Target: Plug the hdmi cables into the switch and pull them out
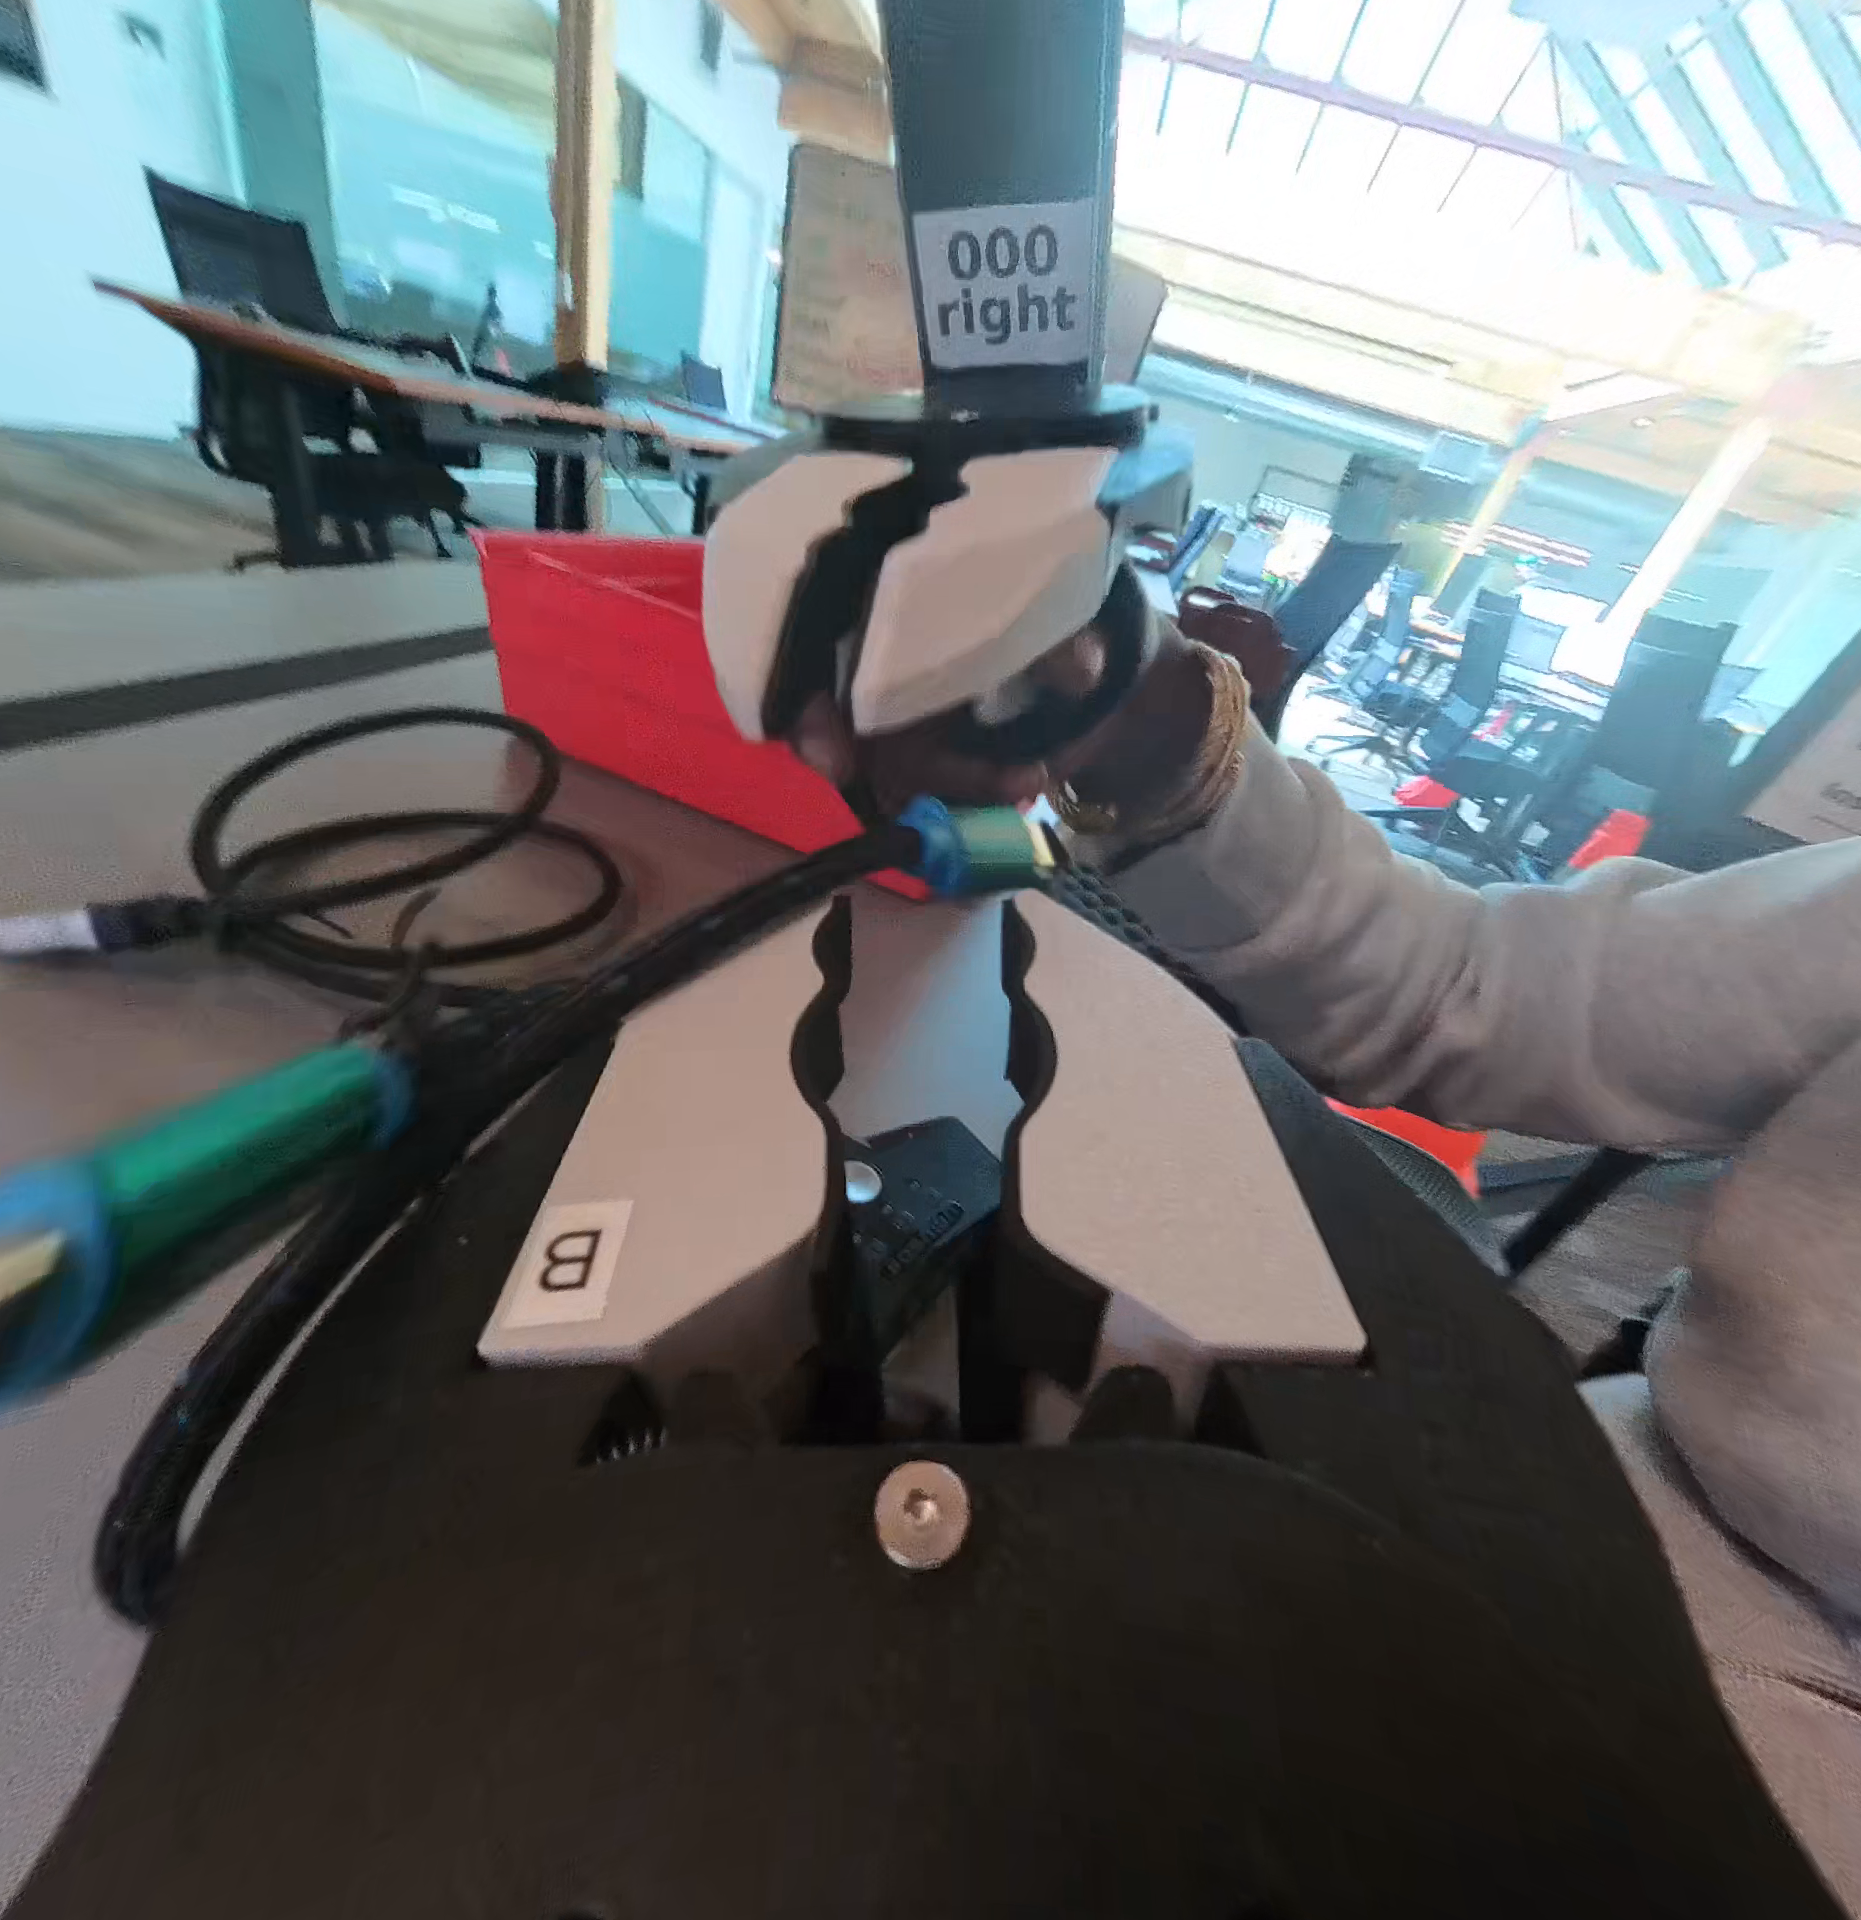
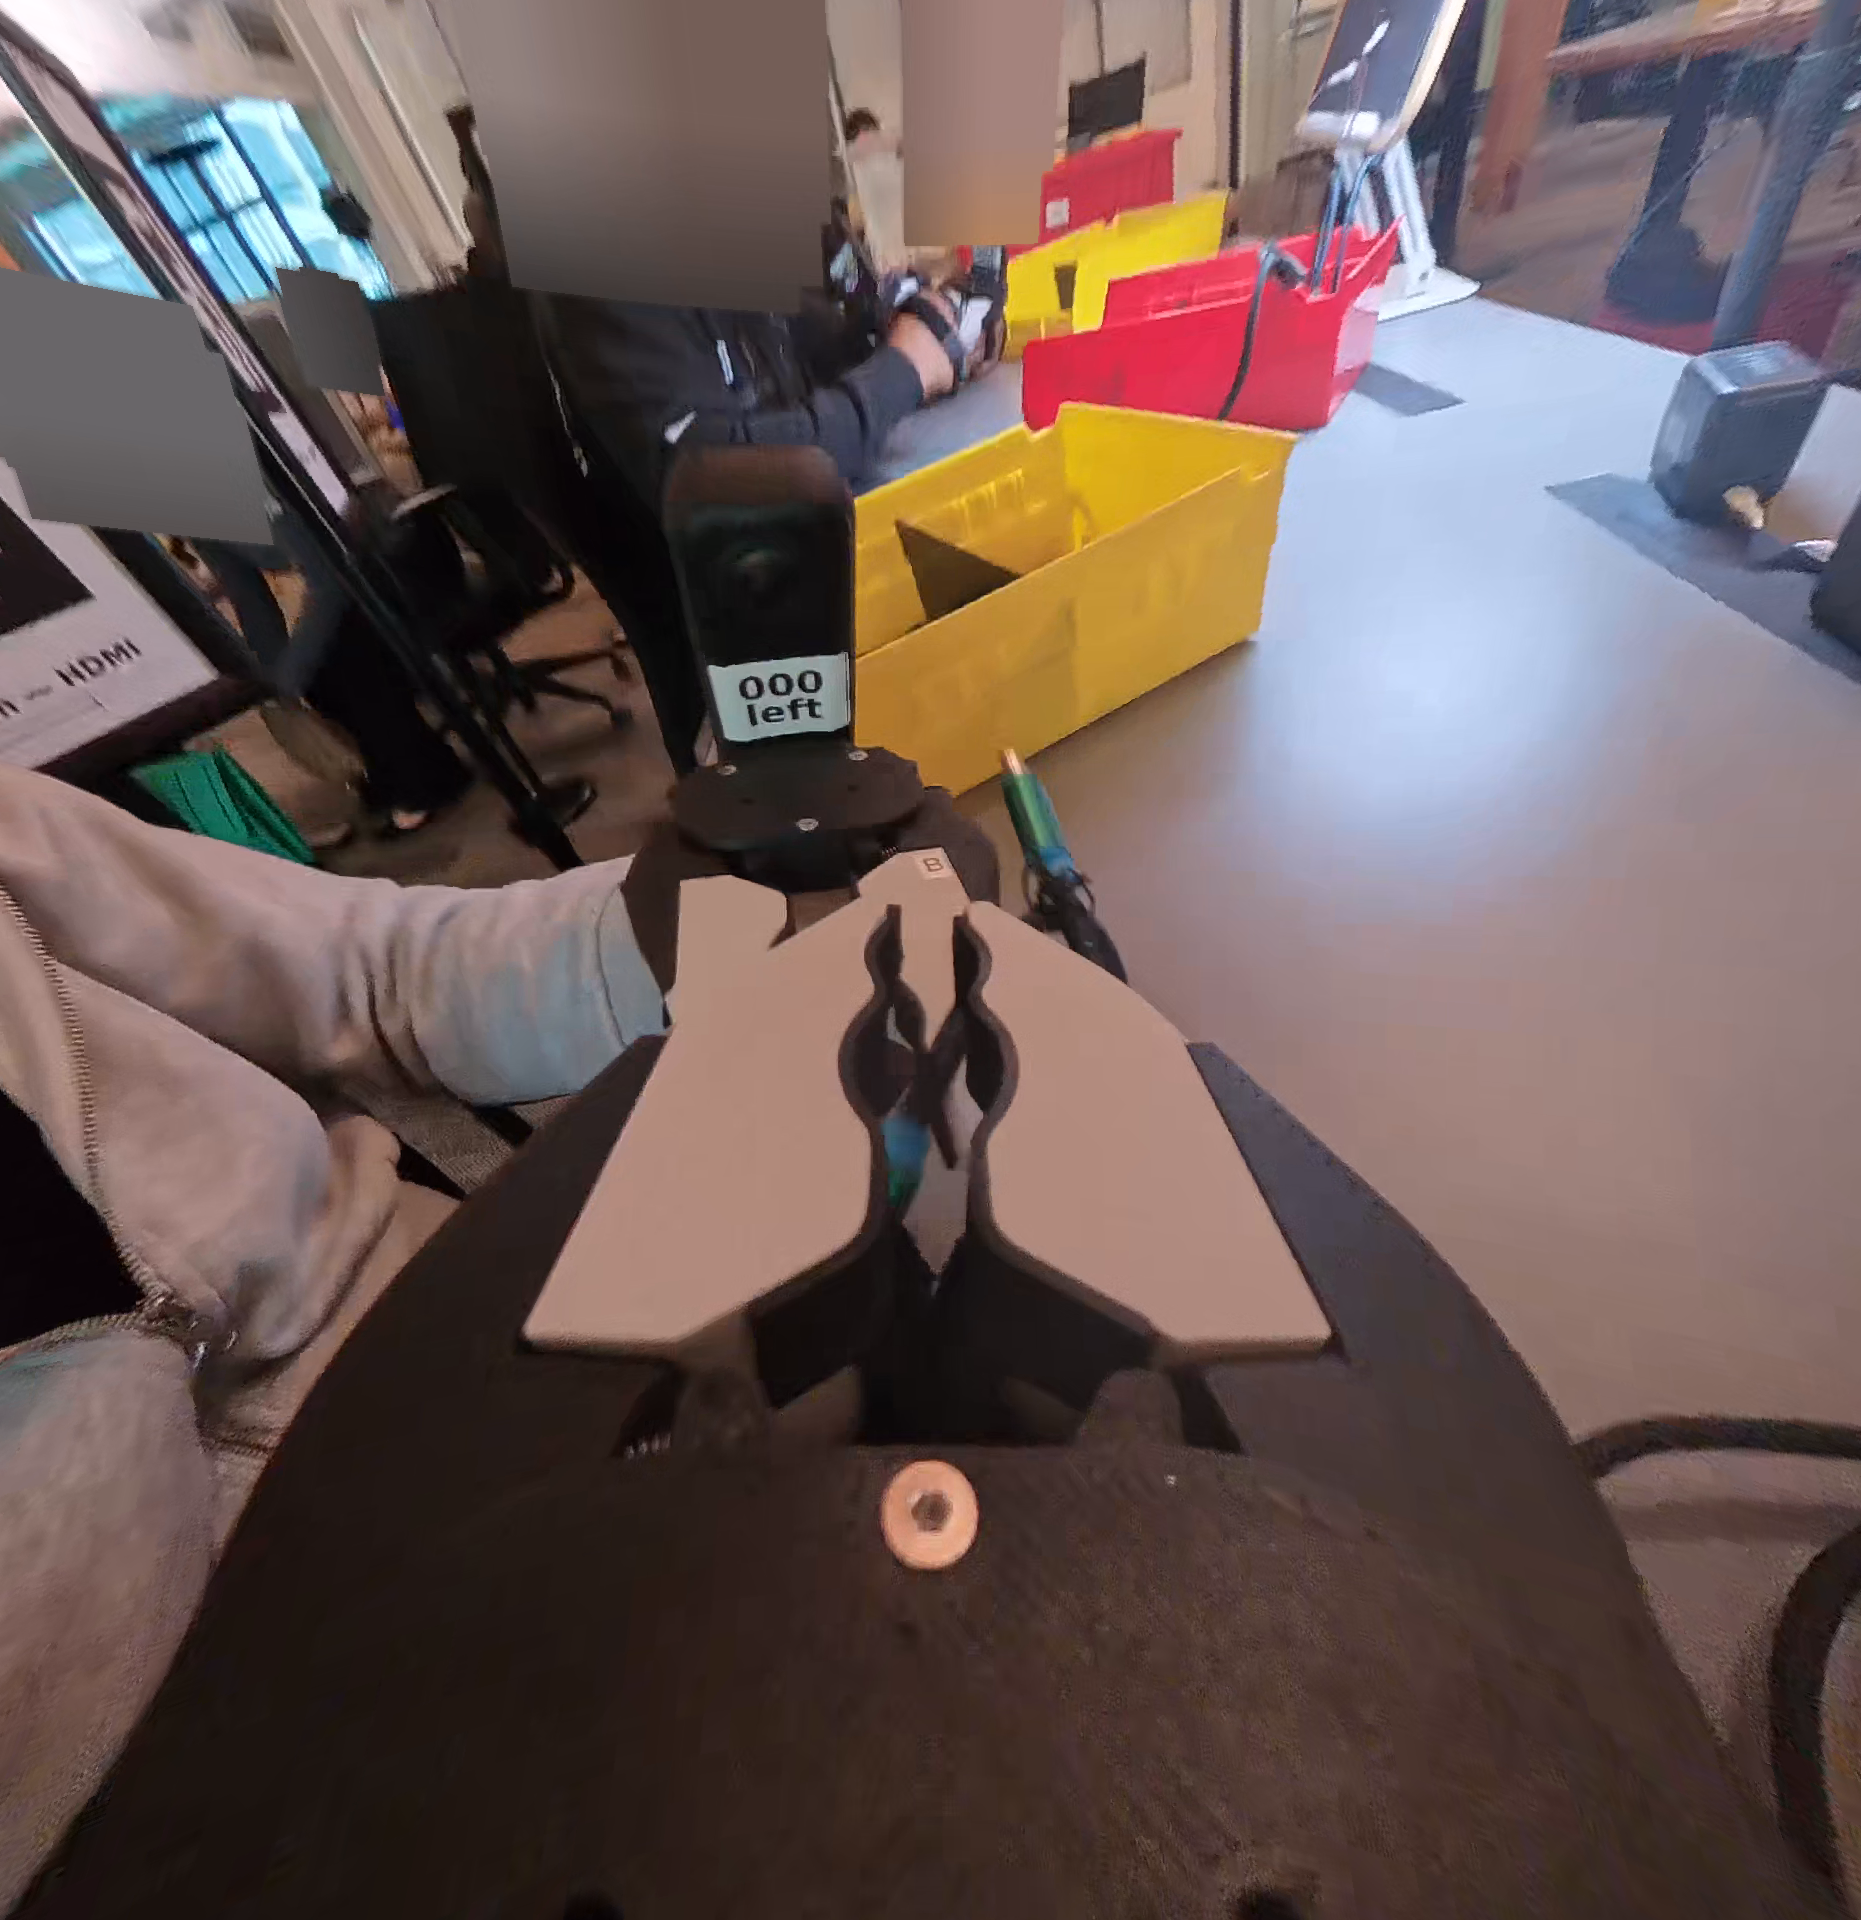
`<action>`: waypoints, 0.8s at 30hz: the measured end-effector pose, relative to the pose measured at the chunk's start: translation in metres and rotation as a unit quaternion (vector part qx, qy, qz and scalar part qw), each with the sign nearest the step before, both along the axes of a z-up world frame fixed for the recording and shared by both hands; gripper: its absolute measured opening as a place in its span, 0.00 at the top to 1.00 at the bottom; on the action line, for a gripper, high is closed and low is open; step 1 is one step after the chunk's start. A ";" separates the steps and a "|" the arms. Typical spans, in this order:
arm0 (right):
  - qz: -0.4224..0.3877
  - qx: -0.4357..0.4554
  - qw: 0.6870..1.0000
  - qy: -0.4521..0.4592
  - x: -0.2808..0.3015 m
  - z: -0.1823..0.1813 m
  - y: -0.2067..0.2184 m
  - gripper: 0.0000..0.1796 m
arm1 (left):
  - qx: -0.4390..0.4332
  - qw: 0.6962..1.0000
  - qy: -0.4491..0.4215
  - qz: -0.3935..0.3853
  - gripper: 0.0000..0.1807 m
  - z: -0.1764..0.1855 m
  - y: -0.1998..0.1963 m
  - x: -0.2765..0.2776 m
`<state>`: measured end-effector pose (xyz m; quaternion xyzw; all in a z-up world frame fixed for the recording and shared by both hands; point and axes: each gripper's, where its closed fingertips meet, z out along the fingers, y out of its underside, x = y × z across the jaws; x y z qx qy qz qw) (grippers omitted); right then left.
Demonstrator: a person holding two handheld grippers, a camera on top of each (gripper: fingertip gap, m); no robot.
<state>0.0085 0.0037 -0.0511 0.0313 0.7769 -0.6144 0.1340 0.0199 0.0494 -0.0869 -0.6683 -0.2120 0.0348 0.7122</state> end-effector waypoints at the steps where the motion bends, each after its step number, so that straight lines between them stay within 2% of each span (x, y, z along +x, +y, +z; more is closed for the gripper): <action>1: -0.004 -0.007 1.000 -0.005 -0.004 0.000 0.008 0.94 | 0.001 1.000 -0.016 -0.013 0.85 -0.002 0.002 0.002; 5: -0.058 -0.002 0.998 0.039 -0.015 -0.005 0.041 0.82 | -0.049 0.997 -0.038 0.044 0.88 -0.018 -0.005 -0.014; 8: -0.123 0.055 0.987 0.085 -0.029 -0.032 0.063 0.72 | -0.042 0.996 -0.049 0.059 0.91 -0.019 -0.009 -0.018; 10: -0.128 0.079 0.986 0.076 -0.033 -0.057 0.067 0.72 | -0.046 0.995 -0.039 0.076 0.95 -0.019 -0.012 -0.022; 12: -0.109 0.120 0.983 0.088 -0.033 -0.079 0.067 0.72 | -0.071 0.992 -0.006 0.101 0.94 -0.019 -0.017 -0.026; 14: -0.098 0.155 0.971 0.154 -0.036 -0.095 0.064 0.76 | -0.163 0.975 0.042 0.142 0.87 -0.032 -0.023 -0.033; 16: -0.084 0.181 0.961 0.190 -0.036 -0.108 0.062 0.77 | -0.223 0.960 0.075 0.150 0.80 -0.043 -0.020 -0.033; 20: -0.078 0.201 0.953 0.212 -0.043 -0.127 0.057 0.79 | -0.267 0.949 0.079 0.146 0.77 -0.056 -0.016 -0.033; 24: -0.079 0.225 0.952 0.189 -0.050 -0.145 0.053 0.80 | -0.267 0.949 0.080 0.151 0.77 -0.055 -0.016 -0.034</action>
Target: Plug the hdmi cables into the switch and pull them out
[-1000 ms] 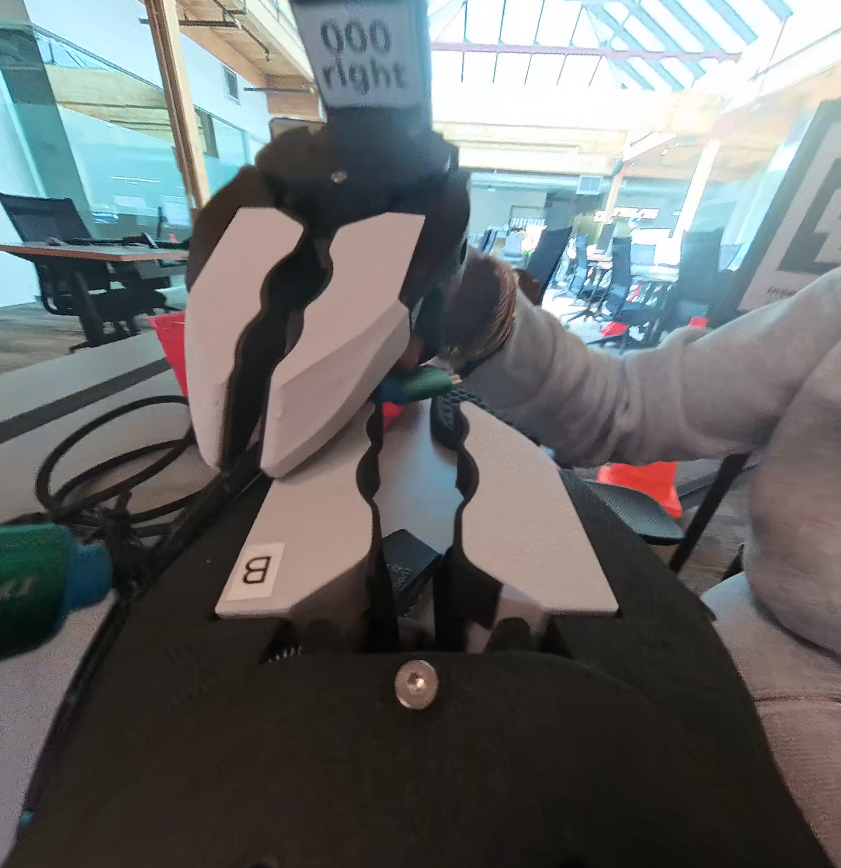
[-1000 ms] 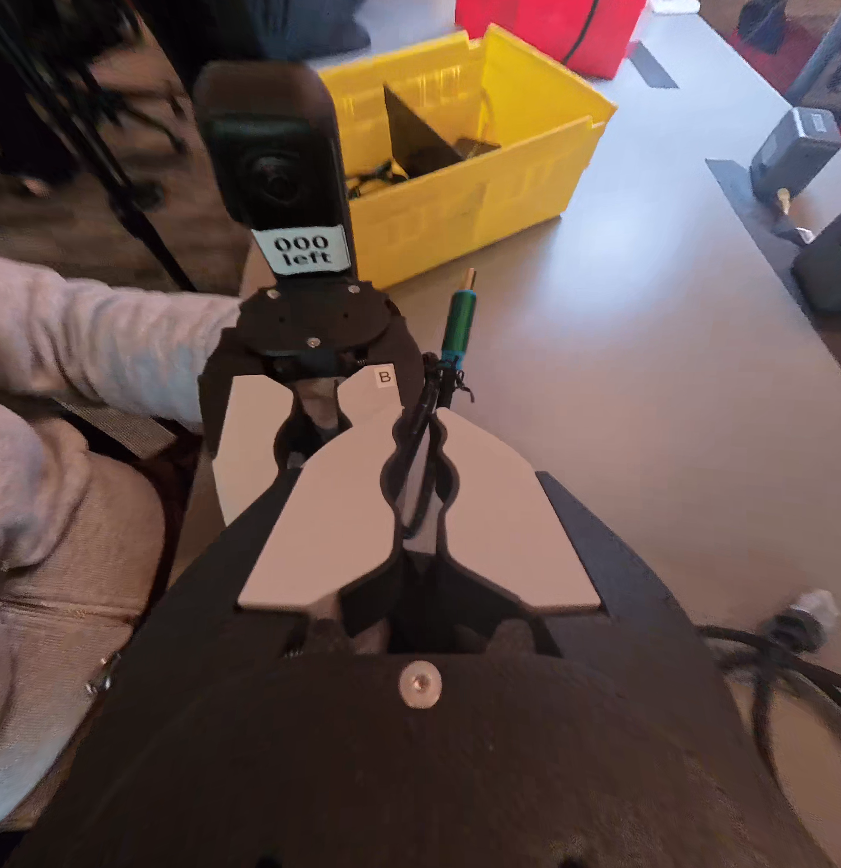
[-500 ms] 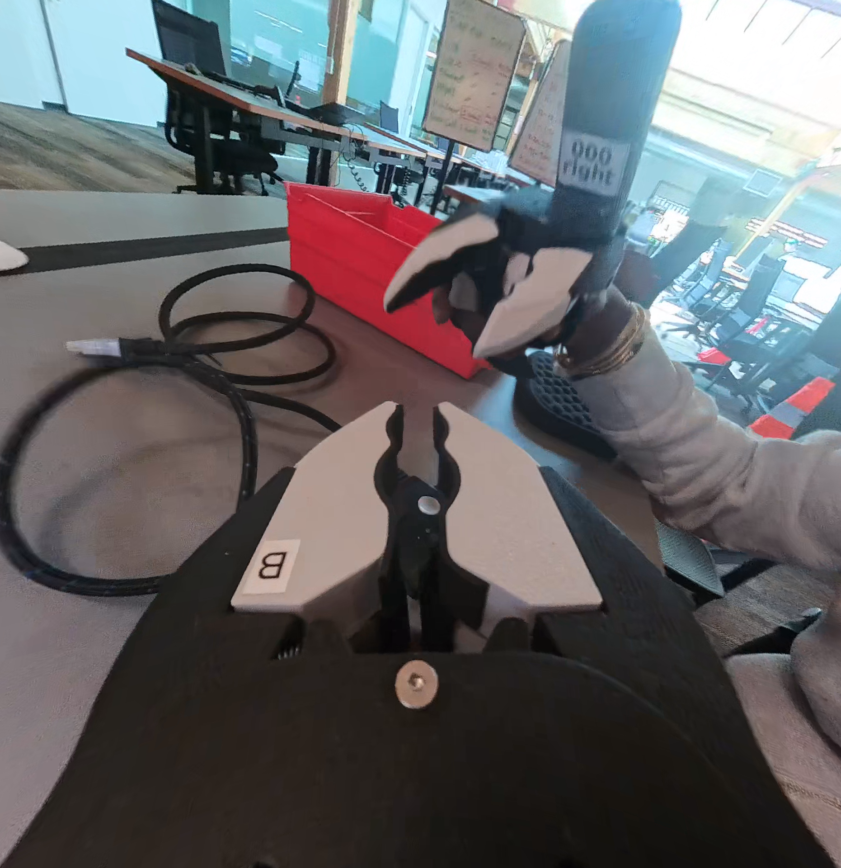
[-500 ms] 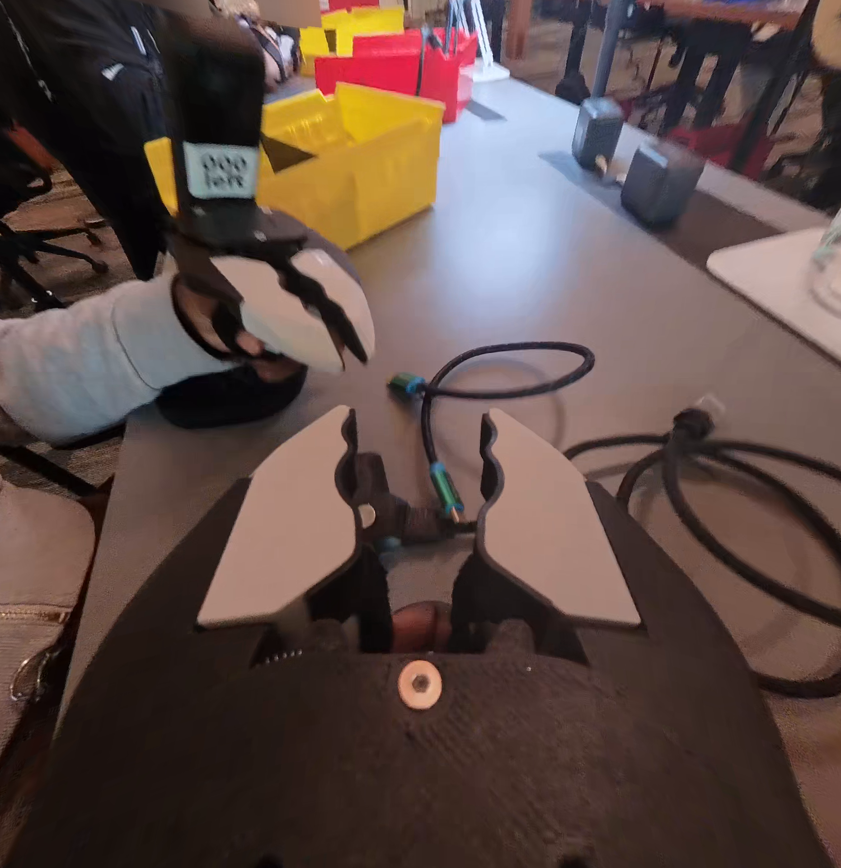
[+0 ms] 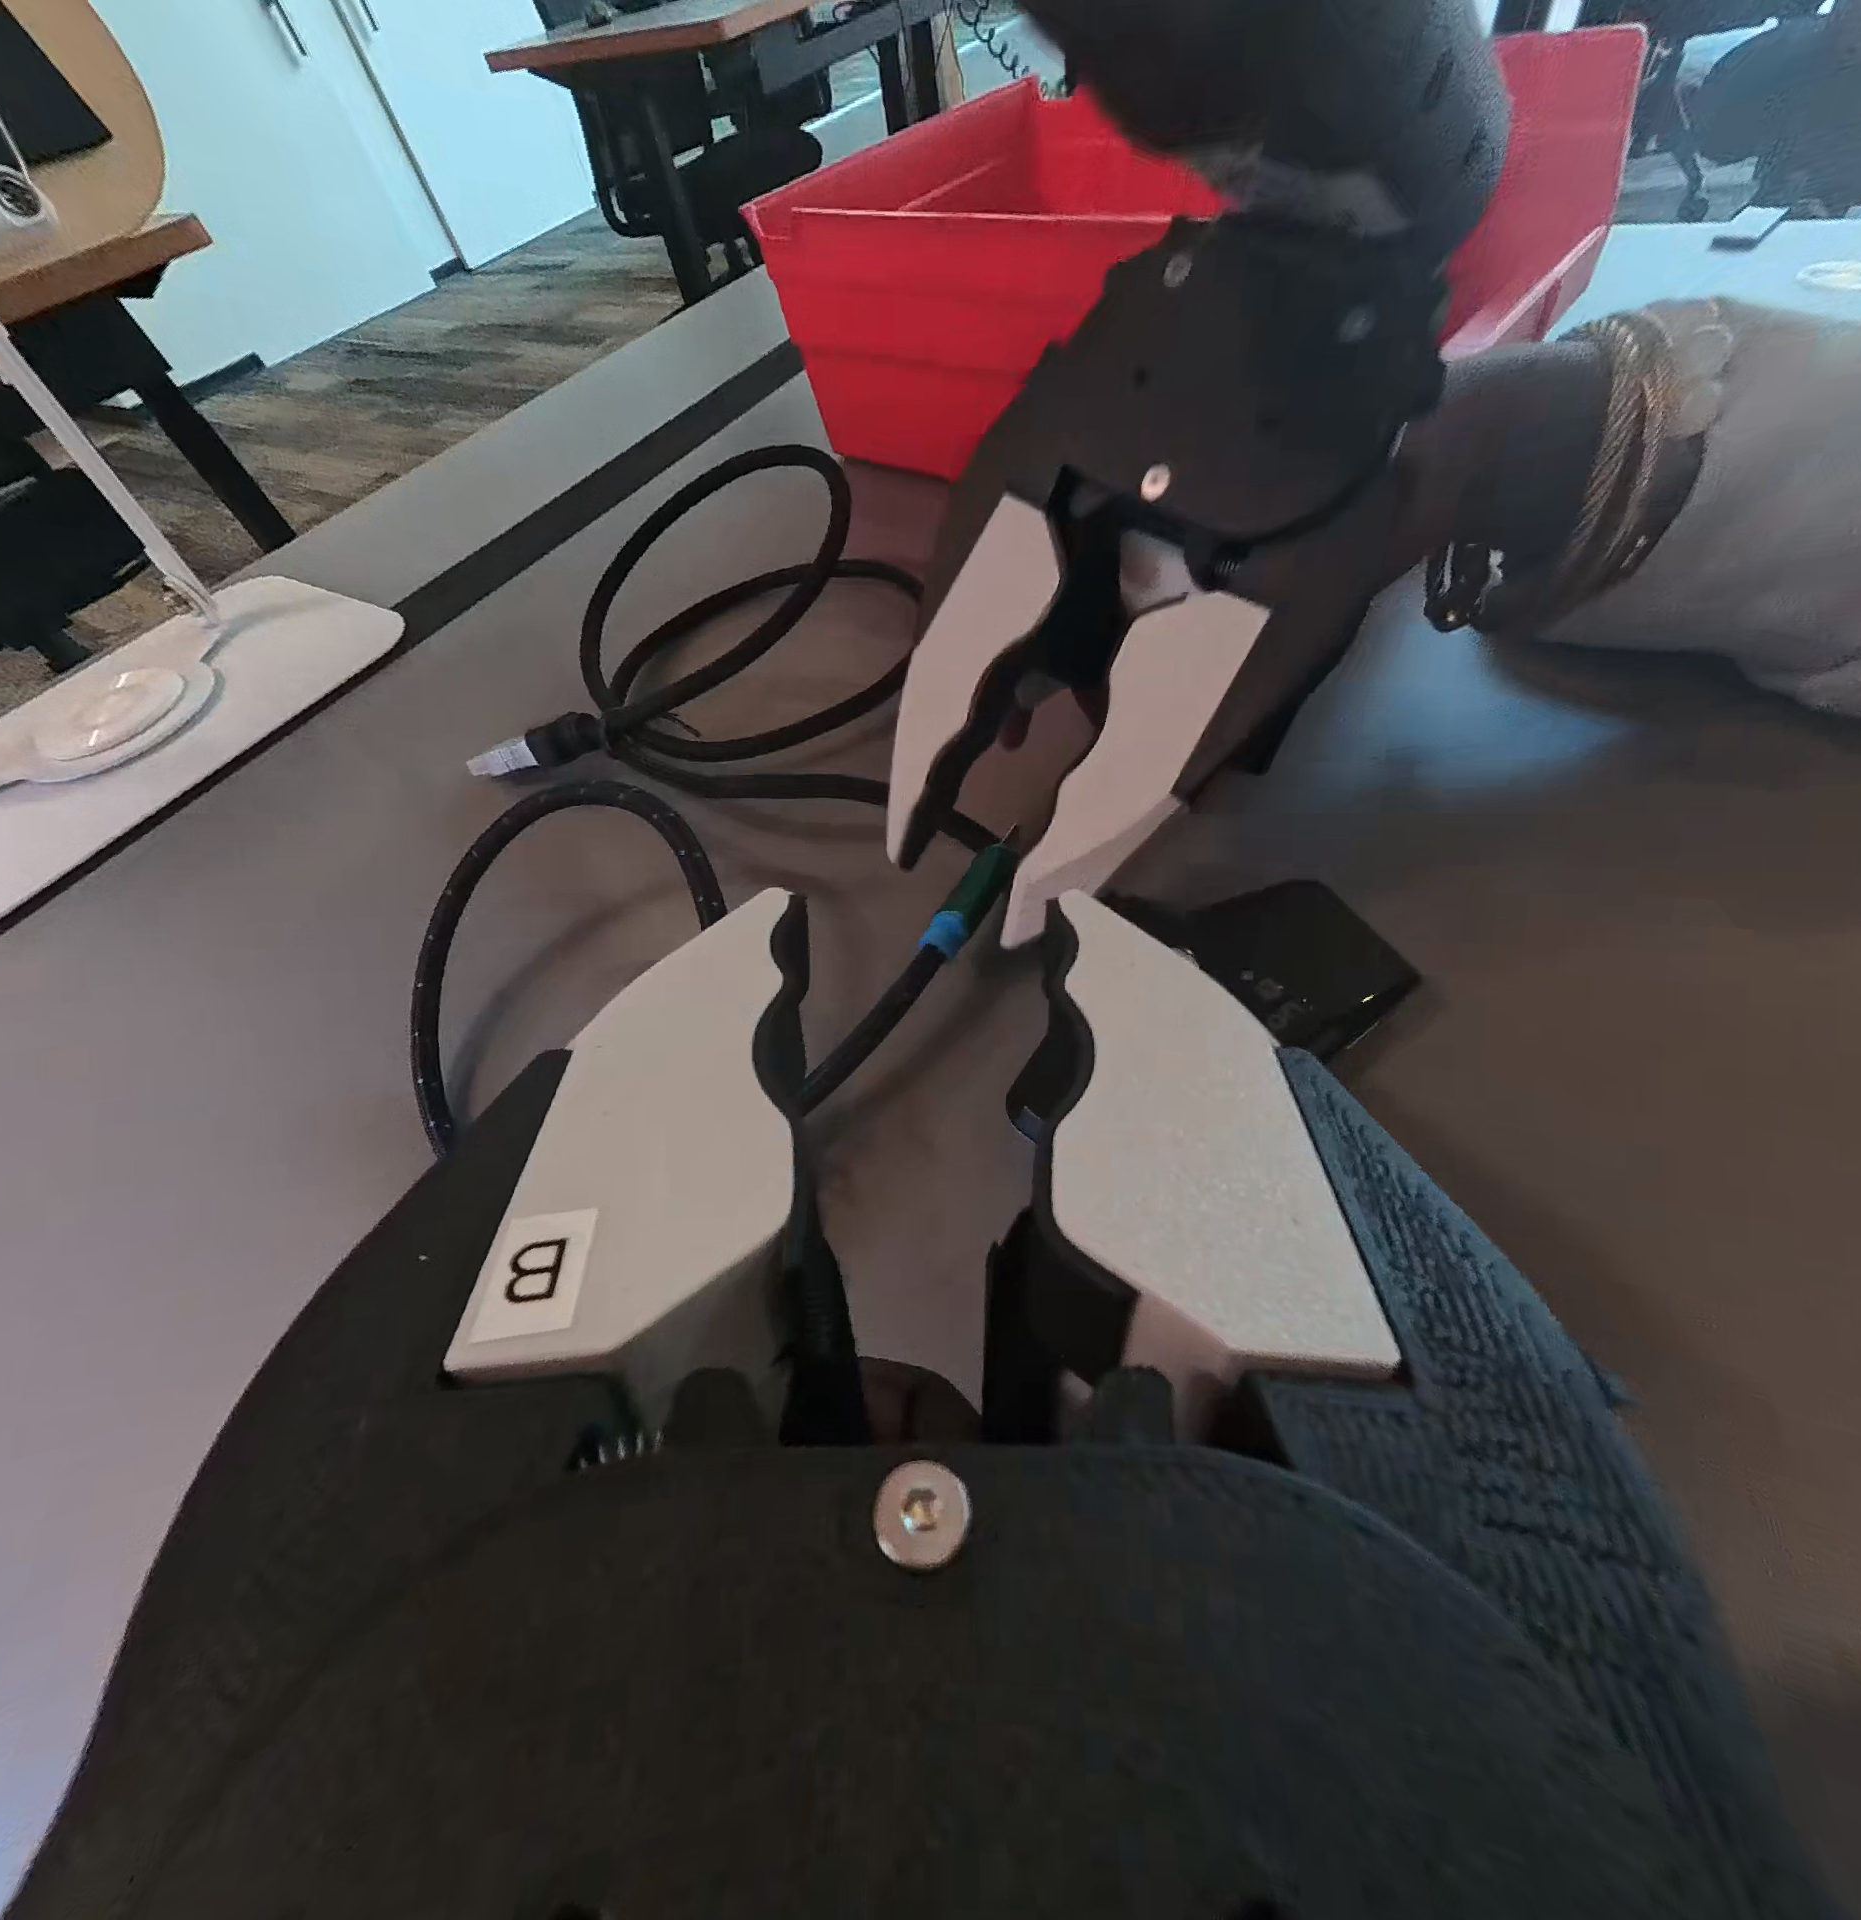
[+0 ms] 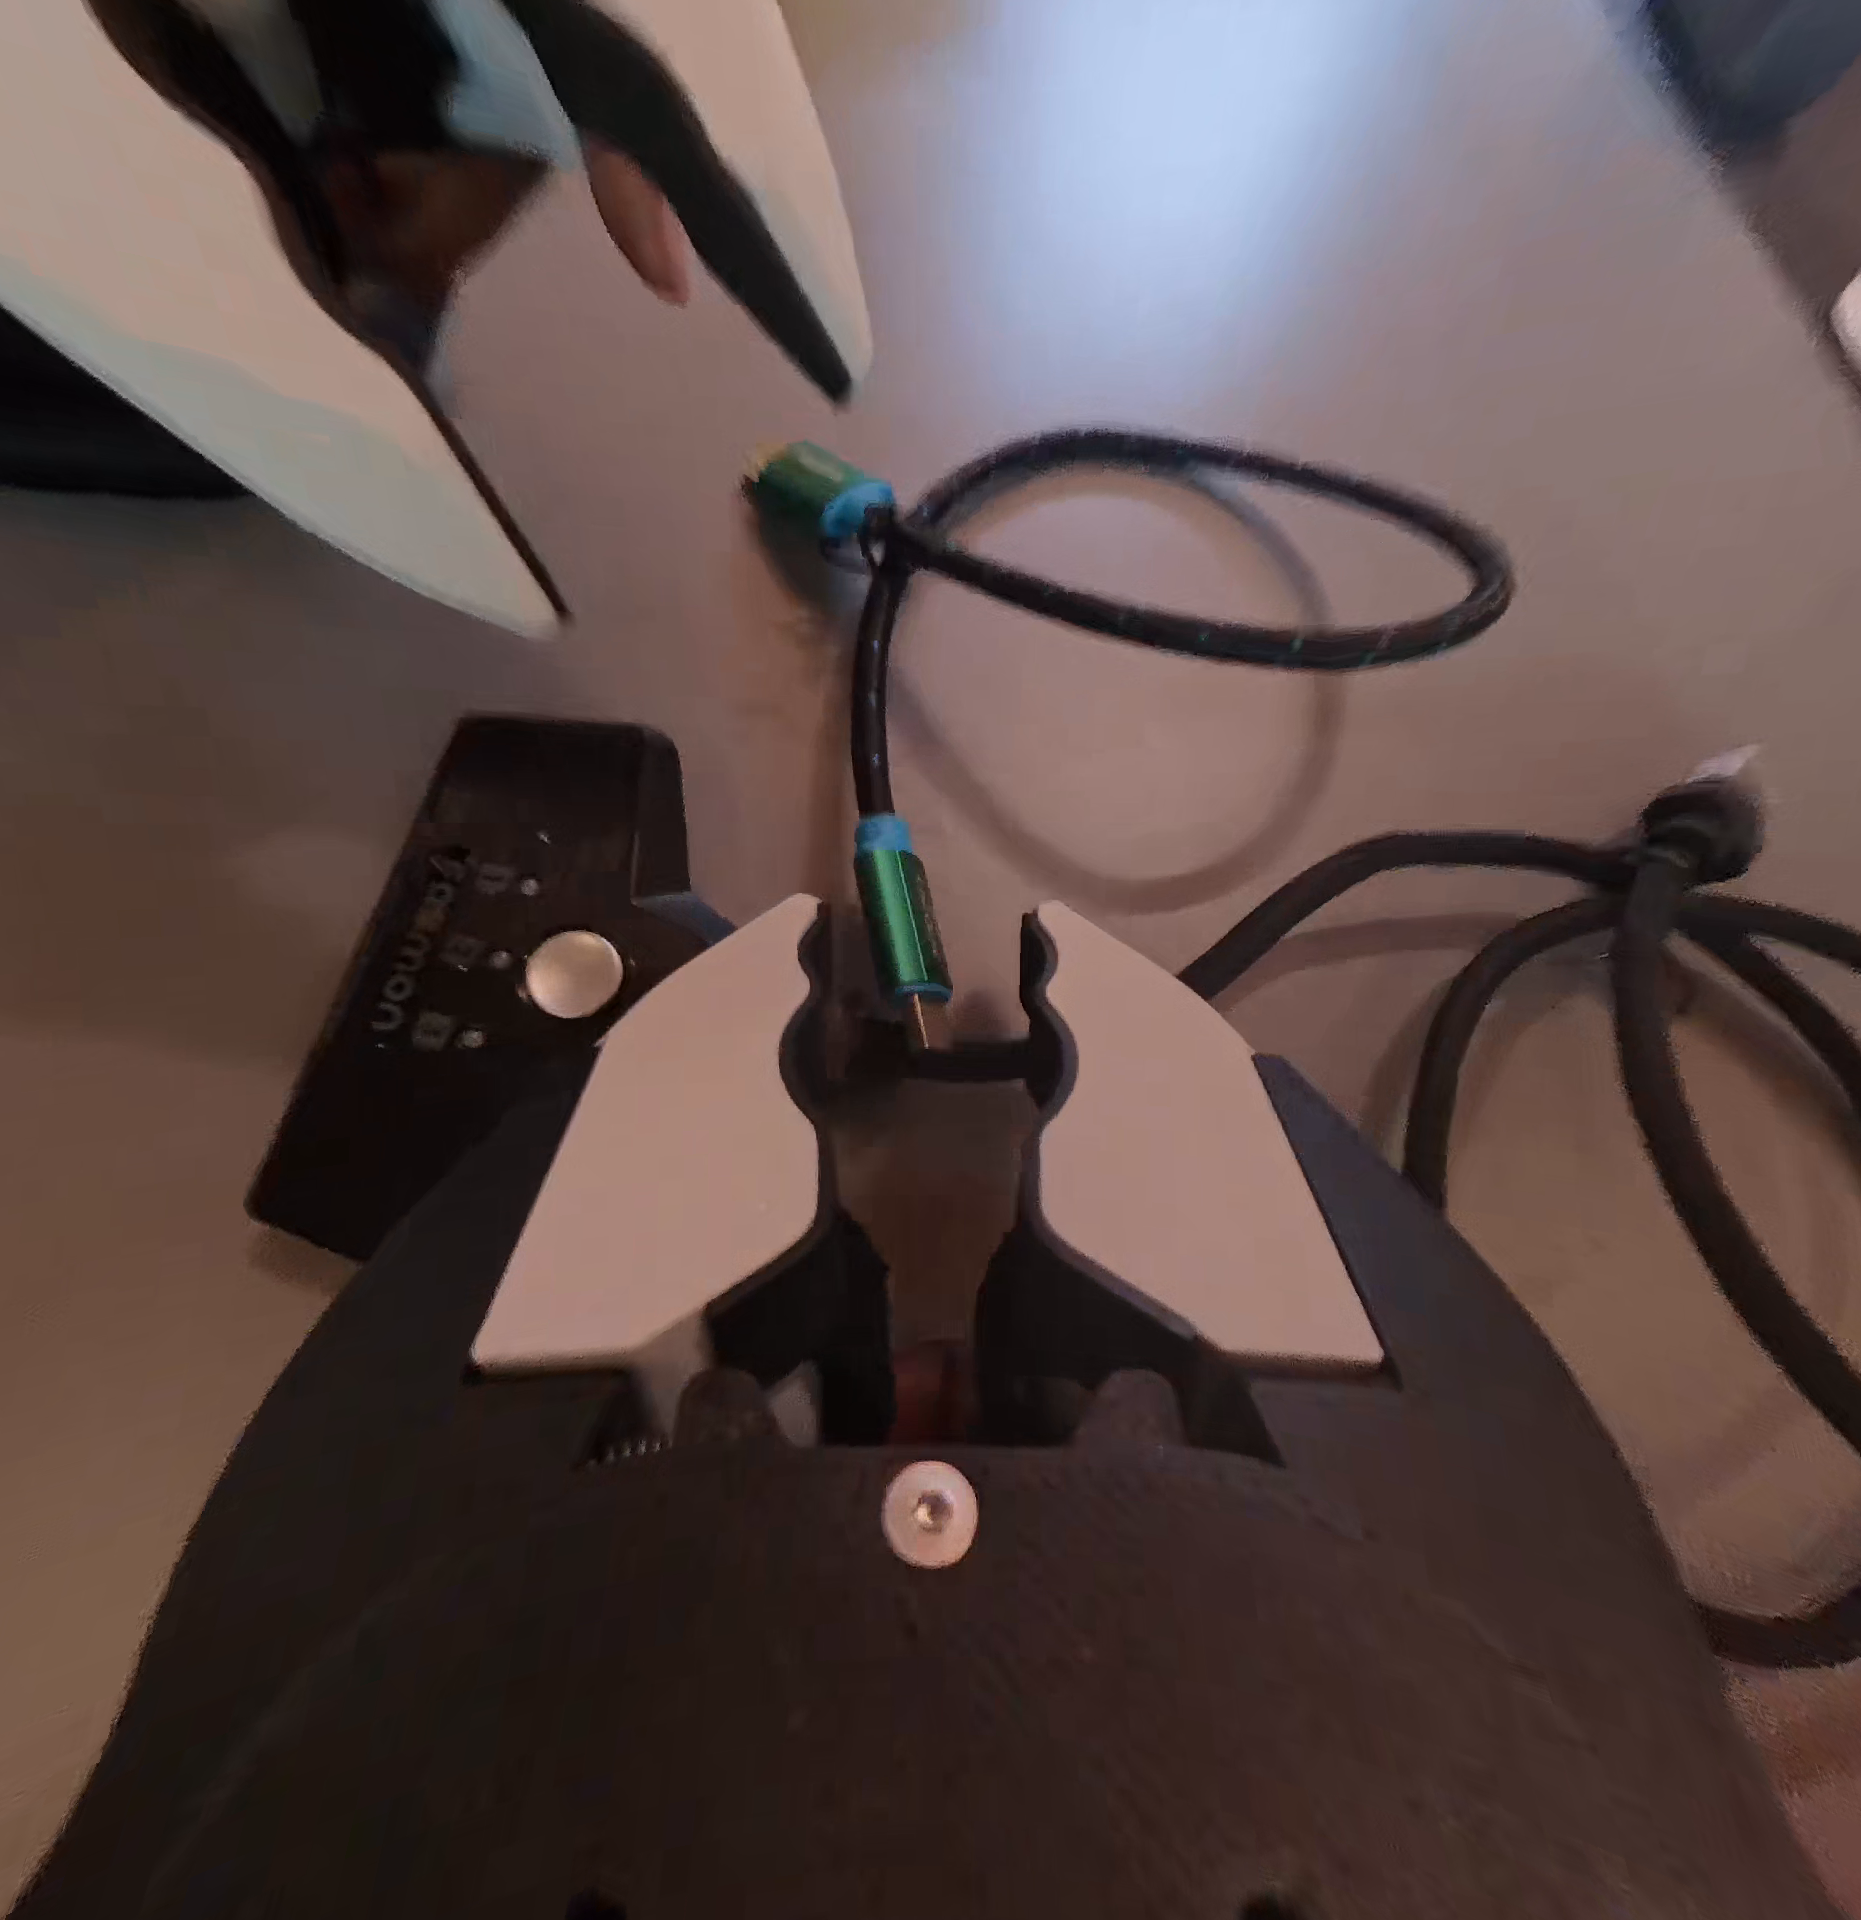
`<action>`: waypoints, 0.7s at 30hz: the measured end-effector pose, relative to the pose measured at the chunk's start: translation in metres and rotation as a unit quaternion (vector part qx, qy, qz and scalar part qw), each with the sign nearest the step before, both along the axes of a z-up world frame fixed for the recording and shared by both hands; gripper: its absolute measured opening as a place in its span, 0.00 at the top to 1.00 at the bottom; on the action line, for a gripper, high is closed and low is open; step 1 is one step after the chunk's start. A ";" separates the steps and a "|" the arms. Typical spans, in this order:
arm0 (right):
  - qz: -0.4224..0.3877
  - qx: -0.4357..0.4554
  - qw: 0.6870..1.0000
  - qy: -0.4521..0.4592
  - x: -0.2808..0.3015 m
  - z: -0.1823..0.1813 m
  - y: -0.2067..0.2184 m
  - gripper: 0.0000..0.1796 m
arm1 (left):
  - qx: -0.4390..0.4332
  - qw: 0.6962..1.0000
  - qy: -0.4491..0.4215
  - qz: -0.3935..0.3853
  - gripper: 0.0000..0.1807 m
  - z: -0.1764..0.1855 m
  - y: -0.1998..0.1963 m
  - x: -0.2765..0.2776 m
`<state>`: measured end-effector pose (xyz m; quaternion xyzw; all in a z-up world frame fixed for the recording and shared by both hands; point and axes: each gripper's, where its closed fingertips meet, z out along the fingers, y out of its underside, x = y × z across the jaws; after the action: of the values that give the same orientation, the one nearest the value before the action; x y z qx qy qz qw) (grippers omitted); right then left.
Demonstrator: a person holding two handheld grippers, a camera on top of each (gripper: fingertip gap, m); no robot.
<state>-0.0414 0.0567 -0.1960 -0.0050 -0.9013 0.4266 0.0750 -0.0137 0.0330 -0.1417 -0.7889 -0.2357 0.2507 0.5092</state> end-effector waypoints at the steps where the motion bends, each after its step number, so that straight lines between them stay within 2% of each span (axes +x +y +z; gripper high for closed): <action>1: -0.006 0.010 1.000 -0.009 -0.001 -0.006 -0.001 0.81 | 0.001 1.000 0.000 0.001 0.77 0.000 0.000 0.000; 3: -0.001 0.014 0.999 -0.028 0.003 -0.011 -0.004 0.90 | 0.001 1.000 -0.001 0.003 0.77 0.000 -0.001 -0.001; 9: -0.012 0.018 0.999 0.043 -0.002 -0.006 -0.008 0.92 | -0.010 1.000 0.001 0.001 0.77 -0.002 0.000 0.000; 17: -0.052 -0.102 0.975 0.191 -0.009 0.054 -0.019 0.94 | -0.001 1.000 -0.006 -0.002 0.77 -0.002 0.002 0.001; 21: -0.066 -0.129 0.952 0.270 -0.008 0.075 -0.019 0.94 | 0.066 0.997 -0.032 -0.023 0.77 0.009 0.006 0.006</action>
<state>-0.0497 0.0379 -0.1205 0.0408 -0.7822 0.5189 0.3424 -0.0078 0.0390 -0.1330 -0.7661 -0.2495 0.1975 0.5584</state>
